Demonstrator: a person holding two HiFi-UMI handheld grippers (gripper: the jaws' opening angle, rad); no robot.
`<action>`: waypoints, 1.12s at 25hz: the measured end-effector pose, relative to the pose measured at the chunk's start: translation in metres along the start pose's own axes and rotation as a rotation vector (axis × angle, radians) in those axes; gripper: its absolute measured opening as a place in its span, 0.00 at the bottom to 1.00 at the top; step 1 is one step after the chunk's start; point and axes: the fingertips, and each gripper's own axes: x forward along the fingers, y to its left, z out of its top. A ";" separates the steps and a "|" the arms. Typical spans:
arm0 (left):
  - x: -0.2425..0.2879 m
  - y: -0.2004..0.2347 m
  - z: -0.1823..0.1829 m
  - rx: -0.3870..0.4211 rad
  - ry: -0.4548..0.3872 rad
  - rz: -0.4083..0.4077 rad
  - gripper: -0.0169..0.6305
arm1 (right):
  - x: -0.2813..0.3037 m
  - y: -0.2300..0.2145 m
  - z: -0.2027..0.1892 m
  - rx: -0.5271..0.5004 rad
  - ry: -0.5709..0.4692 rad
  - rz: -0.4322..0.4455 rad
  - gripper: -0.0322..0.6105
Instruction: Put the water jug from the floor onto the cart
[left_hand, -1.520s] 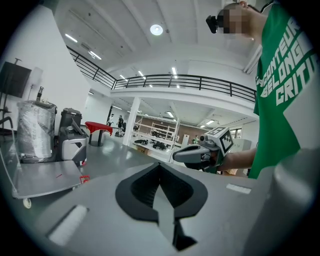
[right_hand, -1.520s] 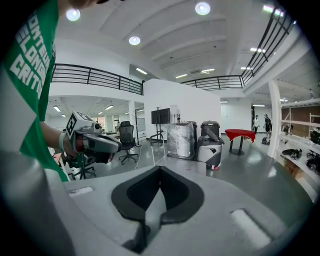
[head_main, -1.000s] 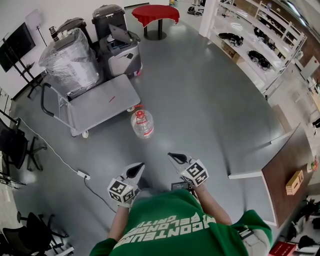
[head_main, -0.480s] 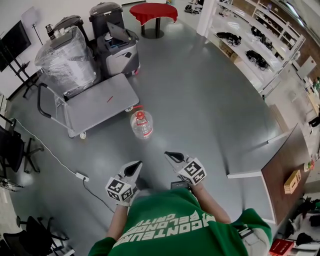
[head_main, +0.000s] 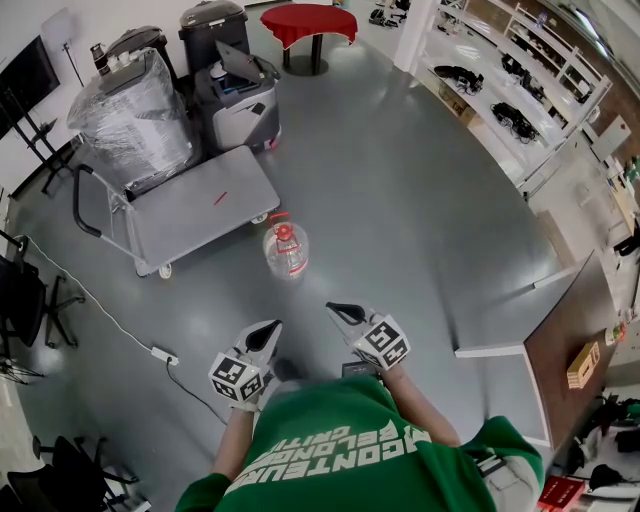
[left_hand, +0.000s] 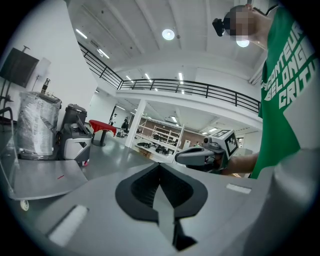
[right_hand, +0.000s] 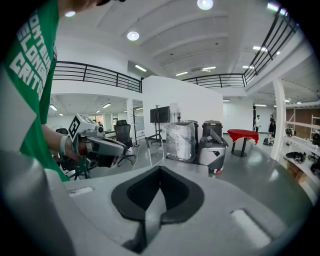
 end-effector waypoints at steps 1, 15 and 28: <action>-0.001 0.003 0.000 -0.002 0.000 0.000 0.04 | 0.003 0.000 0.001 0.000 0.001 0.000 0.04; -0.018 0.055 0.012 -0.010 -0.012 0.006 0.04 | 0.054 0.003 0.017 -0.011 0.026 -0.002 0.04; -0.033 0.100 0.017 -0.026 -0.016 0.021 0.04 | 0.093 0.012 0.025 -0.005 0.054 0.004 0.04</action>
